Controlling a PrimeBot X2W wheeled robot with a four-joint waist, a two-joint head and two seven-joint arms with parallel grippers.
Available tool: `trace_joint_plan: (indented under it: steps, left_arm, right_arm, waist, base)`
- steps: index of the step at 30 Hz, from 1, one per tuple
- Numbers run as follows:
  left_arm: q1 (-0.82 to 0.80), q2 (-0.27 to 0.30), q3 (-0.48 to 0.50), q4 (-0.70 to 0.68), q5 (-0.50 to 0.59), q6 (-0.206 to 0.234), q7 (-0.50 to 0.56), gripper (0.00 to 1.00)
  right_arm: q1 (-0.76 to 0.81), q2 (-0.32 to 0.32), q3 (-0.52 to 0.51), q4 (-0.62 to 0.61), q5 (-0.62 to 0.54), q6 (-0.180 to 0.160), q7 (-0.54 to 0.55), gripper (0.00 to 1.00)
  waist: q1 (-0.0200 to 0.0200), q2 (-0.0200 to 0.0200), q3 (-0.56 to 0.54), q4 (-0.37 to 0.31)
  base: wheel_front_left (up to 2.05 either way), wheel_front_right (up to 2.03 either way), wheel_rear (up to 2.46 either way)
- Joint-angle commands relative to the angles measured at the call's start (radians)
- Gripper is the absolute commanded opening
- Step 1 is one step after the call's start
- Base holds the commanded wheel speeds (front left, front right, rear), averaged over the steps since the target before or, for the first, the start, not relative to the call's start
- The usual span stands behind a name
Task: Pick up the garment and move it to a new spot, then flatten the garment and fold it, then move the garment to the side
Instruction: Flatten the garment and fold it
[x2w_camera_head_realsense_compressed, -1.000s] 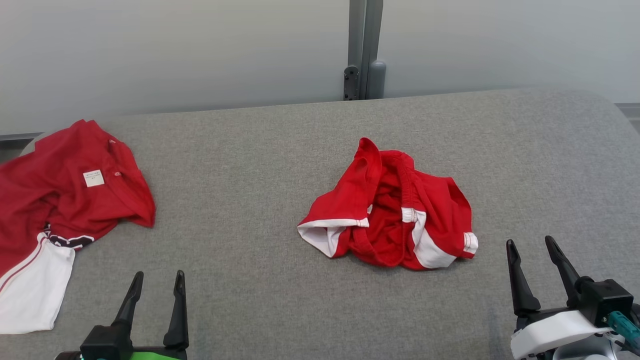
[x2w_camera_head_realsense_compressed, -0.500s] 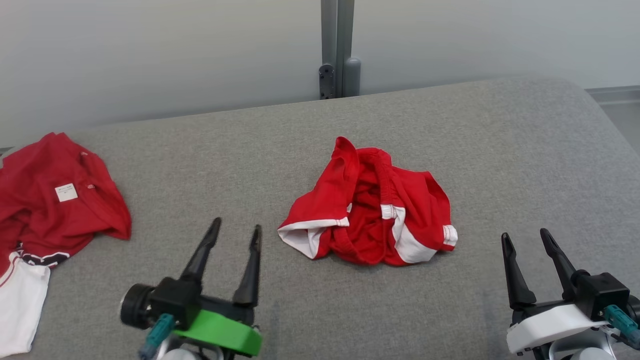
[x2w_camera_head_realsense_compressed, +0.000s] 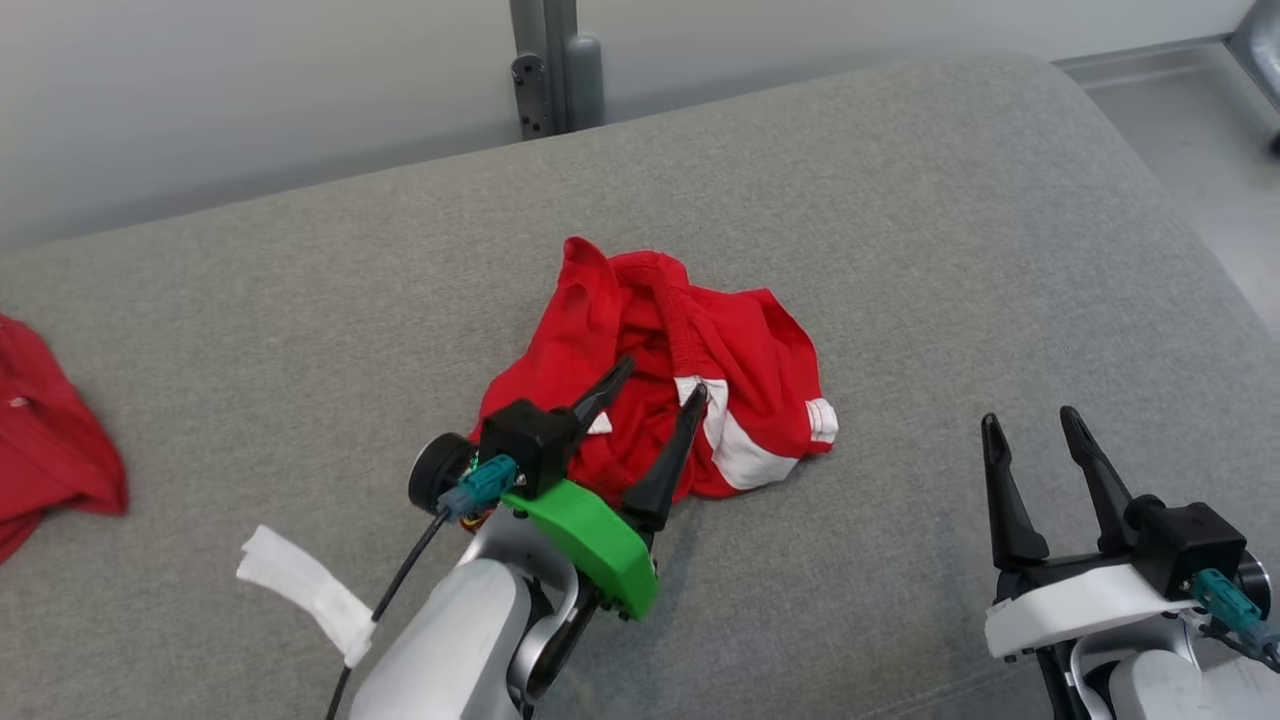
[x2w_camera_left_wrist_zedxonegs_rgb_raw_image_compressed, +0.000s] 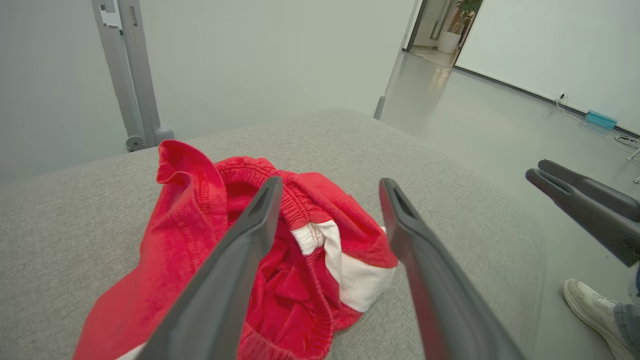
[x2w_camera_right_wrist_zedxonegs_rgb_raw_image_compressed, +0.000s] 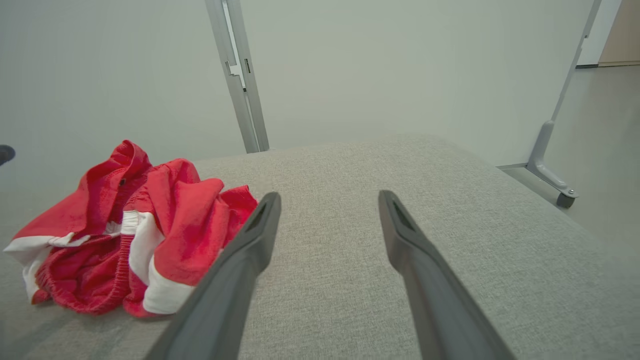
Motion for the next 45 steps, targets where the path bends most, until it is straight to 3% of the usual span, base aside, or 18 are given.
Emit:
trace_joint_plan:
  steps: [1,10,18,29,30,32,33,39,45]
  left_arm:
    - [-0.031,0.005,-0.011,0.023,-0.021,0.009,0.010,1.00]
    - [-0.108,0.005,-0.061,0.146,-0.120,0.071,0.031,1.00]
    - [-0.145,0.005,-0.038,0.258,-0.149,0.103,0.006,1.00]
    - [-0.173,0.005,-0.090,0.328,-0.260,0.040,0.015,1.00]
    - [-0.178,0.005,-0.097,0.333,-0.267,0.038,0.016,0.84]
    - [-0.186,0.005,-0.110,0.339,-0.284,0.035,0.008,0.15]
    - [-0.190,0.004,-0.117,0.341,-0.295,0.030,0.012,0.00]
    - [-0.238,0.018,-0.112,0.336,-0.301,0.017,-0.010,0.00]
    - [-0.320,0.074,-0.082,0.261,-0.316,0.009,0.016,0.00]
  right_arm:
    - [-0.018,0.007,-0.002,-0.002,0.004,0.000,-0.003,1.00]
    - [-0.021,0.025,-0.017,0.004,0.004,0.000,-0.003,1.00]
    - [-0.037,0.029,-0.012,0.003,-0.004,0.000,-0.003,1.00]
    - [-0.046,0.025,-0.002,0.006,-0.002,0.000,-0.003,1.00]
    - [-0.046,0.026,-0.001,0.007,-0.002,0.000,-0.003,1.00]
    - [-0.047,0.027,0.000,0.008,-0.002,0.000,-0.003,1.00]
    - [-0.047,0.027,0.000,0.009,-0.001,0.000,-0.003,1.00]
    - [-0.028,0.029,-0.012,0.010,0.002,0.000,-0.003,1.00]
    - [-0.014,0.030,-0.019,0.013,-0.001,0.000,-0.003,1.00]
  waist:
    - [0.0000,-0.0001,0.079,-0.082]
    - [0.0000,-0.0001,0.106,-0.123]
    - [0.0000,-0.0001,0.105,-0.121]
    - [0.0000,-0.0001,0.107,-0.124]
    - [0.0000,-0.0001,0.107,-0.126]
    - [0.0000,-0.0001,0.106,-0.130]
    - [0.0000,-0.0001,0.105,-0.132]
    - [0.0000,-0.0001,0.093,-0.134]
    - [0.0000,-0.0001,0.071,-0.126]
  base:
    - [0.00,0.00,0.00]
    - [0.00,0.00,0.00]
    - [0.00,0.00,0.00]
    - [0.00,0.00,0.00]
    - [0.00,0.00,0.00]
    - [0.00,0.00,0.00]
    - [0.00,0.00,0.00]
    - [0.00,0.00,0.00]
    - [0.00,0.00,0.00]
